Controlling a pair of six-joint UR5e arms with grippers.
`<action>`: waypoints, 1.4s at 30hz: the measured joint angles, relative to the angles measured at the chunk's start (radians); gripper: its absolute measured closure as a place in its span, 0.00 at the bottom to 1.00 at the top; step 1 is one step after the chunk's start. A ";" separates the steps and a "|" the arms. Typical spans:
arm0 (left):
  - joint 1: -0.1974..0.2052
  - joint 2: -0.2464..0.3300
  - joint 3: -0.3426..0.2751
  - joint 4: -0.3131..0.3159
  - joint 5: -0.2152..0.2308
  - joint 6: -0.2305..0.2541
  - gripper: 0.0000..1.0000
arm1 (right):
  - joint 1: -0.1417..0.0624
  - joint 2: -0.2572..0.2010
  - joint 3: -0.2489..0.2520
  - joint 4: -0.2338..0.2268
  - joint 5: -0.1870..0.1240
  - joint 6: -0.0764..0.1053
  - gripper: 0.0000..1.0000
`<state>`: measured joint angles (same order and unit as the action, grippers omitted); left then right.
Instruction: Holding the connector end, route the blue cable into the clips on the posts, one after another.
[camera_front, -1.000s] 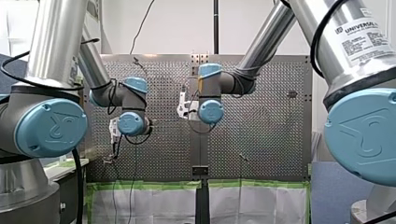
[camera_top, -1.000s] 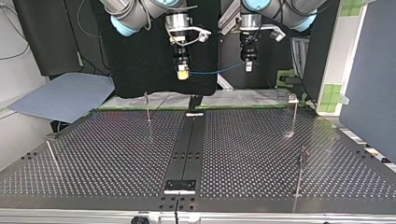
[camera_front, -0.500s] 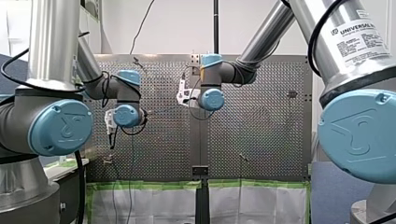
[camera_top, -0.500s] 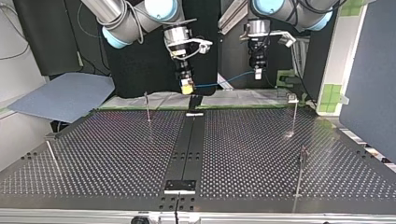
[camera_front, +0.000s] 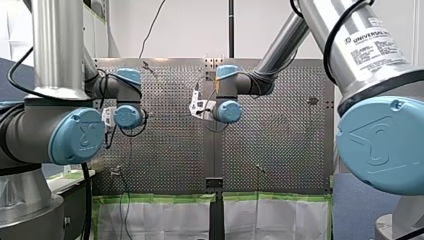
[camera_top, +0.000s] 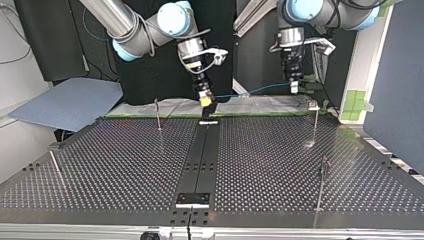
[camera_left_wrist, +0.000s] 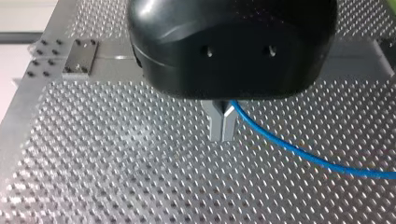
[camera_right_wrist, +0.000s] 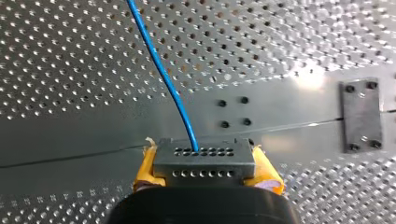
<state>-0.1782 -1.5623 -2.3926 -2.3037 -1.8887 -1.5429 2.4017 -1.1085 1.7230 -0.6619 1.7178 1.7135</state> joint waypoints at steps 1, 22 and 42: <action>0.008 -0.004 0.000 -0.001 0.001 -0.002 1.00 | -0.001 0.005 -0.005 0.001 -0.009 0.000 1.00; 0.071 0.025 0.075 -0.078 0.020 -0.095 1.00 | 0.023 -0.002 -0.179 0.175 -0.059 -0.046 1.00; 0.076 0.176 0.179 -0.234 0.024 -0.206 1.00 | 0.027 -0.045 -0.266 0.268 -0.062 -0.042 1.00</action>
<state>-0.1021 -1.3864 -2.2138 -2.5377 -1.8642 -1.7484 2.4283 -1.1536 1.4567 -0.3944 1.6563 1.6718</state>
